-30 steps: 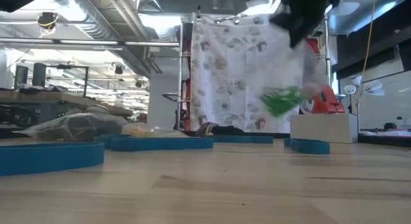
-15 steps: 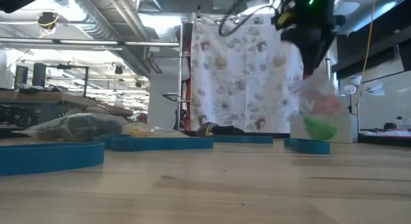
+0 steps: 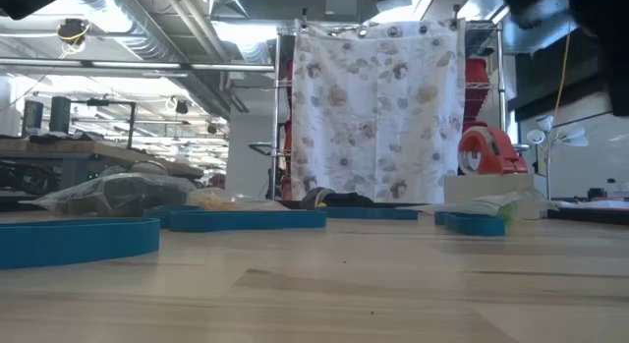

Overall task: Sort rubber bands
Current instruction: Open the transparent zip bag

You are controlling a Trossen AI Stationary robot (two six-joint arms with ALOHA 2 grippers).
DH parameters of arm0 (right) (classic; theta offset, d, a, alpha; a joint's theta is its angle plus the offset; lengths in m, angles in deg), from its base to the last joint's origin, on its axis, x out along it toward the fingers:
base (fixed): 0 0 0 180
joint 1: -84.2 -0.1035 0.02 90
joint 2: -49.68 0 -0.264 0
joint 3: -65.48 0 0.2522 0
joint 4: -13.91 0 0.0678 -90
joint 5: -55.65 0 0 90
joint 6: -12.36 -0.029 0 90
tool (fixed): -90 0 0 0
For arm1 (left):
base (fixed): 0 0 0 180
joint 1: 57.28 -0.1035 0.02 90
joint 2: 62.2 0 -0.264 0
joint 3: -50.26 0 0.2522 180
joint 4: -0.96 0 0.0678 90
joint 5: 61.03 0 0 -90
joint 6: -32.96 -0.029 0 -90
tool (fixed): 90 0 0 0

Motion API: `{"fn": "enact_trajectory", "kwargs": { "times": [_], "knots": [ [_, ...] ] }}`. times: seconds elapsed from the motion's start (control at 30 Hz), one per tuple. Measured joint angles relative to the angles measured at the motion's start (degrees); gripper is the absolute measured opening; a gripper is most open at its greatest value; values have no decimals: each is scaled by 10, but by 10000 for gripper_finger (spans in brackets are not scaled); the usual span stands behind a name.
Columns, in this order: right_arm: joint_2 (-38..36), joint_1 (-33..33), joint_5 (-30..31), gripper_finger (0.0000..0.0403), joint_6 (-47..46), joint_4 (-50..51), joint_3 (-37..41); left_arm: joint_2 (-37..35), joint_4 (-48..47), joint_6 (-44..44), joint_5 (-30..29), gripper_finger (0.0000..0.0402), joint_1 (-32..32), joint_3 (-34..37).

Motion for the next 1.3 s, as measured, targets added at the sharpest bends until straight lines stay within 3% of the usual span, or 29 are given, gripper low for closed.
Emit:
{"fn": "enact_trajectory", "kwargs": {
  "times": [0.33,0.47,0.57,0.7,0.8,1.0,1.1,1.3],
  "knots": [
    [8,-72,-37,205,-162,-161,157,25,0,2,-20,1,0,0],
    [11,-74,-35,205,-186,-288,219,45,0,0,-29,1,-7,0],
    [14,-73,-13,205,-190,-378,247,64,4,0,-35,1,-19,0],
    [32,-73,85,205,-186,-501,248,97,47,-23,-43,1,-36,0],
    [55,-66,154,205,-151,-616,249,128,100,-64,-45,1,-49,0],
    [137,-28,183,205,-80,-817,246,202,244,-172,-43,1,-87,0],
    [174,-9,176,205,-1,-886,226,242,314,-220,-32,1,-108,0],
    [176,-4,158,205,184,-832,131,317,444,-240,73,1,-176,0]
  ]
}}
